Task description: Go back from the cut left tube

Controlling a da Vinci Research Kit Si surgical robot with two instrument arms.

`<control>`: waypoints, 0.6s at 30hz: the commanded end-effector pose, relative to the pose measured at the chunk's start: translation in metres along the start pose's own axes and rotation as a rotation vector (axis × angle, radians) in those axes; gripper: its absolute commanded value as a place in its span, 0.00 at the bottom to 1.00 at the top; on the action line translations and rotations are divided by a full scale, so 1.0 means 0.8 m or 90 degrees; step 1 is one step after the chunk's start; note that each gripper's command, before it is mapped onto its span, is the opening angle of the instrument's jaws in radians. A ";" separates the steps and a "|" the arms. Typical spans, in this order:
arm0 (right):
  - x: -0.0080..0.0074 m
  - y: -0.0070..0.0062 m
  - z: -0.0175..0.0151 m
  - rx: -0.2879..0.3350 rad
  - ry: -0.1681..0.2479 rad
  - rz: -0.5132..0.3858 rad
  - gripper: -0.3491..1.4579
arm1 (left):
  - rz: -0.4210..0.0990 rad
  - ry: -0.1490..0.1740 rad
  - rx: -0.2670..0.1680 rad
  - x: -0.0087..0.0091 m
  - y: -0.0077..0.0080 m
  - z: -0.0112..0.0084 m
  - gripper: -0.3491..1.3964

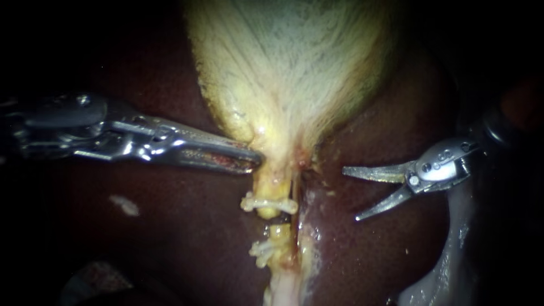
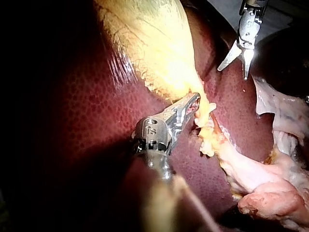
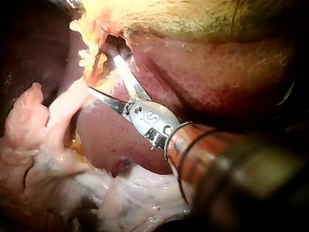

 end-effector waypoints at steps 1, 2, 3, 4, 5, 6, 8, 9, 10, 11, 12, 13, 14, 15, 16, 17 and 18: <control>0.0000 0.0000 0.0000 0.000 0.000 0.000 0.98 | 0.002 0.001 0.003 0.0002 -0.0001 0.0004 0.00; 0.0000 0.0000 0.0000 0.000 0.000 0.000 0.98 | 0.003 0.001 0.004 0.0005 -0.0001 0.0008 0.00; 0.0000 0.0000 0.0000 0.000 0.000 0.000 0.98 | 0.000 0.001 0.005 0.0007 -0.0002 0.0012 0.00; 0.0000 0.0000 0.0000 0.000 0.000 0.000 0.98 | 0.000 0.001 0.006 0.0008 -0.0002 0.0014 0.00; 0.0000 0.0000 0.0000 0.000 0.000 0.000 0.98 | 0.001 0.001 0.006 0.0008 -0.0002 0.0016 0.00; 0.0000 0.0000 0.0000 0.000 0.000 0.000 0.98 | 0.001 0.001 0.006 0.0008 -0.0002 0.0016 0.00; 0.0000 0.0000 0.0000 0.000 0.000 0.000 0.98 | 0.001 0.001 0.007 0.0008 -0.0002 0.0015 0.00; 0.0000 0.0000 0.0000 0.000 0.000 0.000 0.98 | 0.000 0.001 0.007 0.0007 -0.0002 0.0015 0.00; 0.0000 0.0000 0.0000 0.000 0.000 0.000 0.98 | 0.000 0.002 0.007 0.0007 -0.0002 0.0015 0.00; 0.0000 0.0000 0.0000 0.000 0.000 0.000 0.98 | 0.000 0.002 0.007 0.0007 -0.0002 0.0014 0.00; 0.0000 0.0000 0.0000 0.001 0.000 0.000 0.98 | 0.000 0.002 0.007 0.0007 -0.0002 0.0014 0.00; 0.0000 0.0000 0.0000 0.001 0.000 0.000 0.98 | 0.000 0.002 0.007 0.0007 -0.0002 0.0014 0.00; 0.0000 0.0000 0.0000 0.001 0.000 0.000 0.98 | 0.000 0.002 0.007 0.0007 -0.0002 0.0014 0.00; 0.0000 0.0000 0.0000 0.001 0.000 0.000 0.98 | 0.000 0.002 0.007 0.0007 -0.0002 0.0014 0.00; 0.0000 0.0000 0.0000 0.001 0.000 0.000 0.98 | 0.000 0.002 0.007 0.0007 -0.0002 0.0014 0.00; 0.0000 0.0000 -0.0001 0.001 0.000 0.000 0.98 | 0.000 0.002 0.007 0.0007 -0.0002 0.0014 0.00; 0.0000 0.0000 -0.0001 0.001 0.000 0.000 0.98 | 0.000 0.002 0.007 0.0007 -0.0002 0.0014 0.00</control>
